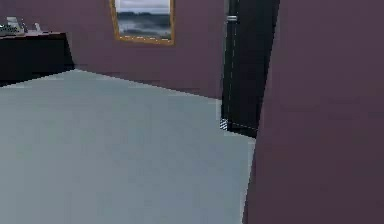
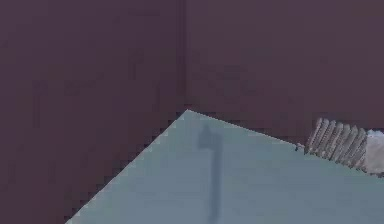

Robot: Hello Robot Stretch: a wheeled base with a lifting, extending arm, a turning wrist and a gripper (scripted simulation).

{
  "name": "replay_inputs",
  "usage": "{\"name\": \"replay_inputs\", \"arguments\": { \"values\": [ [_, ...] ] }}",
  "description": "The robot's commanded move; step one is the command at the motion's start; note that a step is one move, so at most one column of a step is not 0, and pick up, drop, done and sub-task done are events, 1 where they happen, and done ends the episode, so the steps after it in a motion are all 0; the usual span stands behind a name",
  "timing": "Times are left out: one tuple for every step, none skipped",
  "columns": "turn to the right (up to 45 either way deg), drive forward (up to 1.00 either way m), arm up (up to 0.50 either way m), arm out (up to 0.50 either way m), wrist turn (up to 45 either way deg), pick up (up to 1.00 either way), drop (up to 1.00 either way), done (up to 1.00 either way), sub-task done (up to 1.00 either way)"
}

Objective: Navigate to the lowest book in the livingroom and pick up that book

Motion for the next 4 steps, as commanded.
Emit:
{"name": "replay_inputs", "arguments": {
  "values": [
    [-45.0, 0.0, 0.0, 0.0, 0.0, 0.0, 0.0, 0.0, 0.0],
    [-45.0, 0.0, 0.0, 0.0, 0.0, 0.0, 0.0, 0.0, 0.0],
    [-45.0, 0.0, 0.0, 0.0, 0.0, 0.0, 0.0, 0.0, 0.0],
    [-12.0, 0.0, 0.0, 0.0, 0.0, 0.0, 0.0, 0.0, 0.0]
  ]
}}
